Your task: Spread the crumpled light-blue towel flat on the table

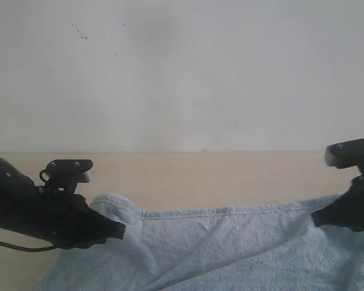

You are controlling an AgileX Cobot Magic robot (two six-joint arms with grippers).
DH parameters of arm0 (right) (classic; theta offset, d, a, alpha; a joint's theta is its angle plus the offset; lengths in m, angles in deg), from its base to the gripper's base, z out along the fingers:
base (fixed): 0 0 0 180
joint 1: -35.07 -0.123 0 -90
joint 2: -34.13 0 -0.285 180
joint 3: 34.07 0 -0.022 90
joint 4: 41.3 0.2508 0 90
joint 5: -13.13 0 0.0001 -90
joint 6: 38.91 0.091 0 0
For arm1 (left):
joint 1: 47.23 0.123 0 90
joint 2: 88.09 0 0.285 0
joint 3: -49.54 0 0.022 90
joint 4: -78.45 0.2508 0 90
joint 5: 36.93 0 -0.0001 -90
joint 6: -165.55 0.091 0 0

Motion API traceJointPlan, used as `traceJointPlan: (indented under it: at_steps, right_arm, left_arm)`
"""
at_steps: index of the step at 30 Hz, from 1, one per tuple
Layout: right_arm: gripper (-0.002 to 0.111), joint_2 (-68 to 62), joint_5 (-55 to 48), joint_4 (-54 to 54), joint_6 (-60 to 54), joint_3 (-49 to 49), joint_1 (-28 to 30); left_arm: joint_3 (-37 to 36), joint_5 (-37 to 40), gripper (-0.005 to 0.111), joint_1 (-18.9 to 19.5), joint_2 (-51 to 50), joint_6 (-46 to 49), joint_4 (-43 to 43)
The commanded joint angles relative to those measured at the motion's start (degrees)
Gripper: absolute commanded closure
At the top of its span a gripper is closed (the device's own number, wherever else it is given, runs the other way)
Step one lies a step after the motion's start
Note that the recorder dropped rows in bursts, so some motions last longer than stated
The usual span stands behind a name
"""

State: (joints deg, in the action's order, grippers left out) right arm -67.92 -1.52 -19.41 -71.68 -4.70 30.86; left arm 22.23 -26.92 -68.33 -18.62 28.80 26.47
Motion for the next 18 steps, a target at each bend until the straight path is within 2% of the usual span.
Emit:
traceJointPlan:
  at_steps: [1, 9, 18]
  right_arm:
    - [0.108, -6.69, 1.23, 0.95, -2.54, -4.64, -6.85]
    - [0.108, -17.07, -1.17, 1.74, -1.75, -15.05, -13.94]
    - [0.108, -22.45, -1.66, 1.87, -1.66, -20.18, -15.73]
  left_arm:
    - [0.36, 1.81, 0.103, -0.13, 0.18, 1.21, 0.56]
    - [0.36, 3.37, 0.103, -0.13, 0.18, 3.13, 0.56]
    - [0.36, 3.37, 0.103, -0.13, 0.18, 4.10, 0.56]
